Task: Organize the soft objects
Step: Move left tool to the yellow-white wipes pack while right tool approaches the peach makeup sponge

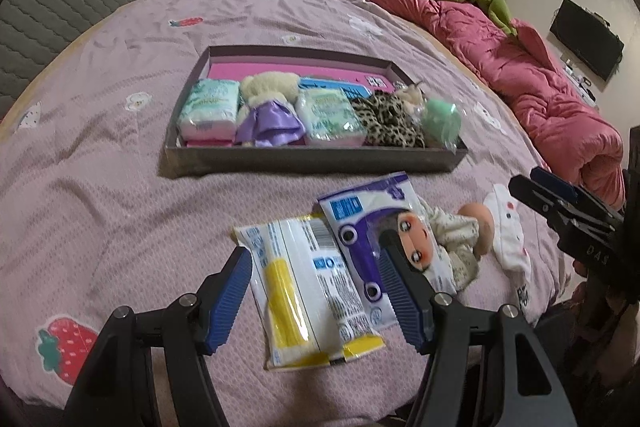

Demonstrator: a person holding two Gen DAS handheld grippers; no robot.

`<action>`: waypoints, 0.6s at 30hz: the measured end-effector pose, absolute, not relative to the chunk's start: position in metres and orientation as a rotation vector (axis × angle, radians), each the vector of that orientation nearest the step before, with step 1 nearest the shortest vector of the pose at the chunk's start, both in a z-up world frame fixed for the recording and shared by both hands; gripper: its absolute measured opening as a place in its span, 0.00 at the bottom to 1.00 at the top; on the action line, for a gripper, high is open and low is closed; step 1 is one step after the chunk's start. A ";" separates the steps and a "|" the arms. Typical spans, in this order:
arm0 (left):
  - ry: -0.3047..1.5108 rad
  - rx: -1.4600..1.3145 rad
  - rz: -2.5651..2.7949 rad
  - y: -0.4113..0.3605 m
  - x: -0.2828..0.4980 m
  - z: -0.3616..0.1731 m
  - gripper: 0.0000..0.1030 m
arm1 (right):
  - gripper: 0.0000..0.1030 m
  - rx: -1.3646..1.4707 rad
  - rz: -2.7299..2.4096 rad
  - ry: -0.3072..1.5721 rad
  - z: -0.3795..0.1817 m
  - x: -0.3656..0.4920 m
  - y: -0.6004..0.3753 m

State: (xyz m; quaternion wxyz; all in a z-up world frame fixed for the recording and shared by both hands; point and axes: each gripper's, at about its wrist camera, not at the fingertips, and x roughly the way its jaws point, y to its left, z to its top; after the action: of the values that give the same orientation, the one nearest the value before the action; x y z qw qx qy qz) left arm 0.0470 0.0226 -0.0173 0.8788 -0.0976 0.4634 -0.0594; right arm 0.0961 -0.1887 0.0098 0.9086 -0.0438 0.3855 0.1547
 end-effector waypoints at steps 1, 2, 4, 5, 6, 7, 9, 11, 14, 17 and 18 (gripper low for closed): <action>0.969 -0.202 -0.125 0.021 0.045 -0.018 0.64 | 0.73 -0.090 0.319 0.799 0.010 0.095 -0.189; 0.974 -0.201 -0.128 0.019 0.043 -0.019 0.64 | 0.73 -0.090 0.317 0.805 0.009 0.094 -0.189; 0.982 -0.199 -0.130 0.017 0.041 -0.019 0.64 | 0.73 -0.087 0.317 0.820 0.007 0.093 -0.191; 0.987 -0.199 -0.129 0.017 0.040 -0.020 0.64 | 0.73 -0.085 0.316 0.826 0.005 0.092 -0.191; 0.995 -0.205 -0.129 0.016 0.038 -0.022 0.64 | 0.73 -0.083 0.315 0.834 0.004 0.091 -0.192; 1.004 -0.215 -0.131 0.016 0.037 -0.024 0.64 | 0.73 -0.083 0.315 0.838 0.003 0.090 -0.193; 1.022 -0.223 -0.132 0.015 0.035 -0.028 0.64 | 0.73 -0.086 0.317 0.844 0.001 0.089 -0.193; 1.035 -0.220 -0.127 0.015 0.033 -0.031 0.64 | 0.73 -0.091 0.318 0.851 0.000 0.089 -0.193; 1.038 -0.193 -0.114 0.012 0.031 -0.032 0.64 | 0.73 -0.094 0.320 0.861 -0.003 0.087 -0.193; 1.053 -0.192 -0.115 0.009 0.029 -0.034 0.64 | 0.73 -0.090 0.319 0.871 -0.005 0.085 -0.195; 1.059 -0.190 -0.115 0.009 0.028 -0.035 0.64 | 0.73 -0.088 0.319 0.874 -0.005 0.085 -0.196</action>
State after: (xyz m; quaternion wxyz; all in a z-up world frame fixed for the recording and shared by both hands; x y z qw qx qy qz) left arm 0.0284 0.0085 -0.0355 0.8573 -0.0905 0.5039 -0.0548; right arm 0.0850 -0.1956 -0.0048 0.8928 -0.0424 0.4212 0.1538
